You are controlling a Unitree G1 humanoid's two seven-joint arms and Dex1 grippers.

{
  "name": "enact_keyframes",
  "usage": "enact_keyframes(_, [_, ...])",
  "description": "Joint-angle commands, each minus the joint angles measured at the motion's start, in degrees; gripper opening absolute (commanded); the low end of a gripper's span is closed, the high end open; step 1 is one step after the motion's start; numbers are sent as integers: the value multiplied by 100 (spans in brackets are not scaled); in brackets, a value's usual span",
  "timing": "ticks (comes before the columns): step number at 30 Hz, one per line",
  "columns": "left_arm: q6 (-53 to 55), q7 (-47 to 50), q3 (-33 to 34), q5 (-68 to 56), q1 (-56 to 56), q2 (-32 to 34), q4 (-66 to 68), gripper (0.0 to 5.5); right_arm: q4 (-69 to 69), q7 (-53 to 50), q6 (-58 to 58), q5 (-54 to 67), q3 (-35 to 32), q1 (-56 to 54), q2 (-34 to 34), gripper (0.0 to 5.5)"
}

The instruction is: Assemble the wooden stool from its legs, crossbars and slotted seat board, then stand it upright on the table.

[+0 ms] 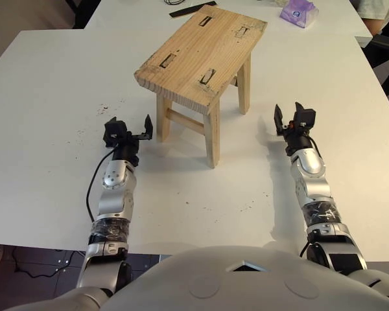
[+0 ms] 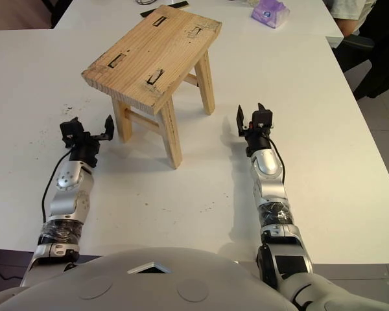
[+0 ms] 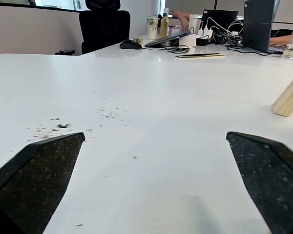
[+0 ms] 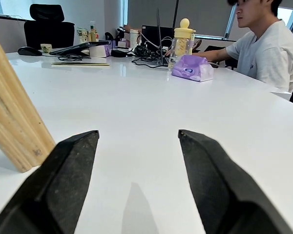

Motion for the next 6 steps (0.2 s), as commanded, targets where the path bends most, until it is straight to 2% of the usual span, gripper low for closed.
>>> enact_keyframes(1, [-180, -41, 120, 243, -192, -89, 452, 538, 518, 46, -202, -98, -95, -258, 27, 302])
enact_keyframes(5, [-321, -83, 134, 307, -475, -313, 836, 483, 1049, 59, -375, -168, -140, -567, 34, 302])
enact_keyframes(6, [-365, -101, 96, 379, -541, -345, 914, 483, 1163, 54, -417, -178, -159, -641, 29, 302])
